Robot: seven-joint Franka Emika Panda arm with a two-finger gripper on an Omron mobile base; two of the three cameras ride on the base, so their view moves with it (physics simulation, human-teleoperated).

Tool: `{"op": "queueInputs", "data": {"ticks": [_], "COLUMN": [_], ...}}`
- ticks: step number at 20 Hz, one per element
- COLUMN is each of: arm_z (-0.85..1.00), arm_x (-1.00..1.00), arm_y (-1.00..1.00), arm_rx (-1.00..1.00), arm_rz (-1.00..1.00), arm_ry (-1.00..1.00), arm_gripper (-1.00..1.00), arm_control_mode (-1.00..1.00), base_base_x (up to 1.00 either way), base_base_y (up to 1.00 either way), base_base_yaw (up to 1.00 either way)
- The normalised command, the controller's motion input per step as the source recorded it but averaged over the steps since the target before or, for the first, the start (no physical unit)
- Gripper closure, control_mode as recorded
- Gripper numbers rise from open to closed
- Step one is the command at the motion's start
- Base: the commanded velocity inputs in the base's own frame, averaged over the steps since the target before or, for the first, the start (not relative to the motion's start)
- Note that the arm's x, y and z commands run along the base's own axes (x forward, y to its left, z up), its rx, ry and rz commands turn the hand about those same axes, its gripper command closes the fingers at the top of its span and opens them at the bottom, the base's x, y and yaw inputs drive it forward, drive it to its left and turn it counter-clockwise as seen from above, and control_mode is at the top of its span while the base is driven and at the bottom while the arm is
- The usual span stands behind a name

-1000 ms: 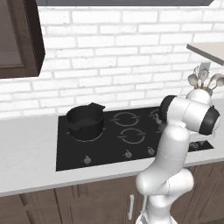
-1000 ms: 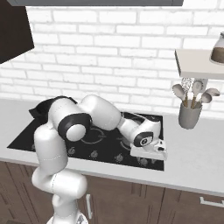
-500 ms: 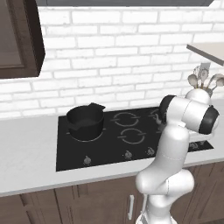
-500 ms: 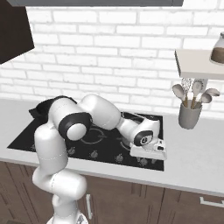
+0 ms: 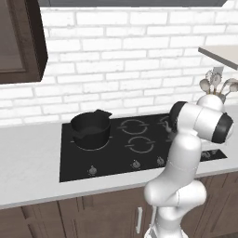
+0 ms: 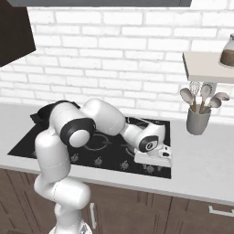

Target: Pick the kettle from the counter and place it on a stove burner. Then turn the burner on.

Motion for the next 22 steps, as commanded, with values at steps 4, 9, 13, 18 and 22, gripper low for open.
{"op": "queueInputs", "data": {"ticks": [4,9,13,18,22], "arm_z": [-0.28,-0.22,-0.16,-0.09,-0.01], "arm_x": [-0.22,-0.25,-0.24,-0.08,0.00], "arm_y": [0.41,0.40,0.32,0.13,-0.01], "arm_rx": [0.00,0.00,0.00,0.00,0.00], "arm_rz": [-0.03,-0.02,-0.03,-0.02,0.01], "arm_ry": [0.00,0.00,0.02,0.05,0.00], "arm_gripper": [1.00,1.00,1.00,1.00,1.00], "arm_control_mode": [-1.00,-1.00,-1.00,-1.00,-1.00], "base_base_x": [0.00,0.00,0.00,0.00,0.00], "base_base_y": [0.00,0.00,0.00,0.00,0.00], "base_base_yaw": [0.00,0.00,0.00,0.00,0.00]}}
